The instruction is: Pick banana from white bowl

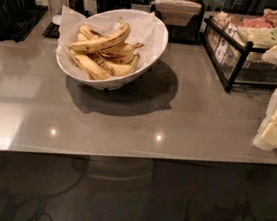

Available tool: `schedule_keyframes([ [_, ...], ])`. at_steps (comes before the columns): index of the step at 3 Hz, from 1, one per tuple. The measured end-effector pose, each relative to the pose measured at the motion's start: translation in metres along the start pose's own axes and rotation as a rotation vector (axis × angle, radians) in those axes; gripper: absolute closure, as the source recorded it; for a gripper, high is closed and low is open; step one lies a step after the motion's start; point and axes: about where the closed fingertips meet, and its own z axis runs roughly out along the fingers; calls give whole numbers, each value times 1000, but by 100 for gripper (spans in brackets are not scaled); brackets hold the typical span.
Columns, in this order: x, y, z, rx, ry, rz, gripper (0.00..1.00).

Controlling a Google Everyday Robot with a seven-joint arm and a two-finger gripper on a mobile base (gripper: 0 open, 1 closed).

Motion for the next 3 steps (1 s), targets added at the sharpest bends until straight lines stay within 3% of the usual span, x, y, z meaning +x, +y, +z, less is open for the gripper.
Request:
schedule_keyframes([
  [2,-4,-2,-2,4,-6,-15,0],
  [3,-36,-15,2,-20,-64,-113,0],
])
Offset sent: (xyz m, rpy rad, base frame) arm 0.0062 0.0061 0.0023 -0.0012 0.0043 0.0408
